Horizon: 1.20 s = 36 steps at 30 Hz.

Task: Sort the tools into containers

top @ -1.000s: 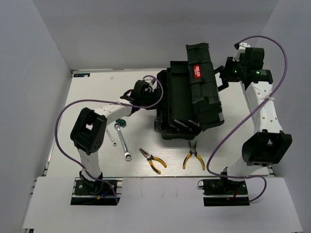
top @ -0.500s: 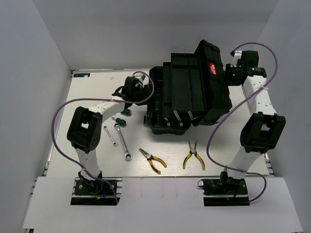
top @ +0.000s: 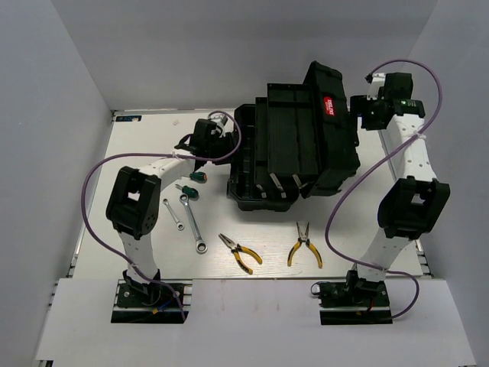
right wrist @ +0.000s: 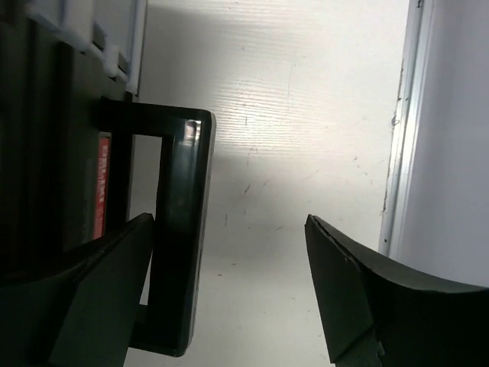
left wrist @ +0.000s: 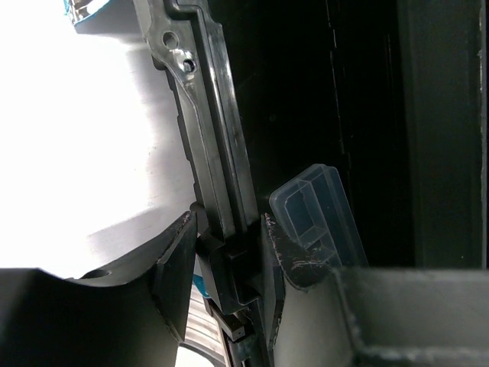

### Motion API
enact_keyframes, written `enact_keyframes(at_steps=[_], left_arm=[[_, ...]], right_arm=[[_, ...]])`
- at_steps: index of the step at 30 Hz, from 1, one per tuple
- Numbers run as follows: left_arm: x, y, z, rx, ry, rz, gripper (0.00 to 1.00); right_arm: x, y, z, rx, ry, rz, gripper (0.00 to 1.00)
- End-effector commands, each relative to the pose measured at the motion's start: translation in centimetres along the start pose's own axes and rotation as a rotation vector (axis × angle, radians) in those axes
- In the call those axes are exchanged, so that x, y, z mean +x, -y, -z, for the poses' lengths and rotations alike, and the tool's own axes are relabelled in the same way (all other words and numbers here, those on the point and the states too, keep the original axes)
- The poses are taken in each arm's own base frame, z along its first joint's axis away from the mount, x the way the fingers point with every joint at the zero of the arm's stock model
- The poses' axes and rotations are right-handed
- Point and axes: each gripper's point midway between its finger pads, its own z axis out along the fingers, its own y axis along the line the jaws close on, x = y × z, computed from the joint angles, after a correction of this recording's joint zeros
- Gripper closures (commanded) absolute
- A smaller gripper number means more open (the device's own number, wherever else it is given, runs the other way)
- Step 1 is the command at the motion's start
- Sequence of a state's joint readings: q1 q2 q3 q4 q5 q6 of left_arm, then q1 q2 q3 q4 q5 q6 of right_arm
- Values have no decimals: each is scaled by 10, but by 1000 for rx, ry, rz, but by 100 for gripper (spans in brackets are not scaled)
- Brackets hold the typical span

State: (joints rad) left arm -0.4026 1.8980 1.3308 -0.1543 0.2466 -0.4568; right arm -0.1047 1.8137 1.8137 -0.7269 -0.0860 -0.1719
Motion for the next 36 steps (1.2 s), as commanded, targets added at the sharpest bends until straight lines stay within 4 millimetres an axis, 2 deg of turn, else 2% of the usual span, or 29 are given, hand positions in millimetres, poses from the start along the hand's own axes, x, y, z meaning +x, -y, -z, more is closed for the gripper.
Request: enact_keyframes(at_steps=[1,3,4,5,6,7,9,11,12,14,16,17,18,20,21,22,23,24,25,26,28,29,30,31,32,34,35,36], left_arm=[[2,-60,3,-193,-19,38,95],[4,-57,2,-188,-23,32,95],[4,-57,2,-188,-23,32,95],[4,-57,2,-188,-23,32,95],[4,-57,2,-188,-23,32,95],[5,-55,2,-179,-26,33,95],[7,-51,1,-174,-30,26,95],[7,-50,1,-165,-34,27,95],[4,-47,4,-162,-26,25,95],[4,-47,4,-161,-26,25,95],[5,-46,4,-152,-30,25,95],[5,-46,4,-152,-30,25,95],[6,-44,4,-143,-34,26,95],[6,-44,4,-143,-33,36,95],[6,-42,4,-135,-37,37,95],[4,-41,3,-131,-28,44,95],[4,-41,3,-132,-28,56,95],[5,-39,3,-123,-31,57,95],[9,-36,1,-118,-35,65,95],[14,-36,1,-115,-47,78,95],[11,-35,0,-109,-37,75,95],[12,-33,3,-100,-38,75,90],[8,-28,7,-85,-29,72,81],[3,-21,10,-58,-17,67,71],[-4,-17,13,-50,0,49,51],[-25,0,23,-4,35,26,32],[-31,4,28,2,47,14,28],[-47,16,37,30,84,1,25]], right_arm=[[-60,73,87,344,191,93,17],[-65,72,101,348,221,96,17],[-71,69,121,356,269,95,17],[-67,66,121,346,270,98,17],[-73,63,126,340,305,100,19],[-81,56,149,326,370,98,19],[-84,47,154,295,404,99,20],[-95,40,176,284,474,98,20],[-95,38,179,269,481,85,22],[-100,17,185,167,509,106,24],[-91,0,185,86,491,107,29],[-91,-20,191,-19,512,129,31],[-80,-29,182,-69,478,121,39],[-66,-57,183,-212,452,131,52],[-58,-66,179,-257,426,135,67],[-51,-79,177,-326,408,155,78],[-44,-86,175,-363,387,161,86],[-26,-104,175,-468,336,156,92],[-20,-115,178,-505,331,194,100],[-2,-130,177,-595,278,183,100],[22,-147,176,-659,239,224,100],[31,-153,177,-677,219,229,98],[45,-161,181,-705,210,245,93],[50,-167,183,-721,206,267,78],[55,-170,185,-731,202,276,71],[71,-186,191,-774,184,326,58],[76,-189,193,-788,175,345,54],[84,-191,194,-798,168,359,52]])
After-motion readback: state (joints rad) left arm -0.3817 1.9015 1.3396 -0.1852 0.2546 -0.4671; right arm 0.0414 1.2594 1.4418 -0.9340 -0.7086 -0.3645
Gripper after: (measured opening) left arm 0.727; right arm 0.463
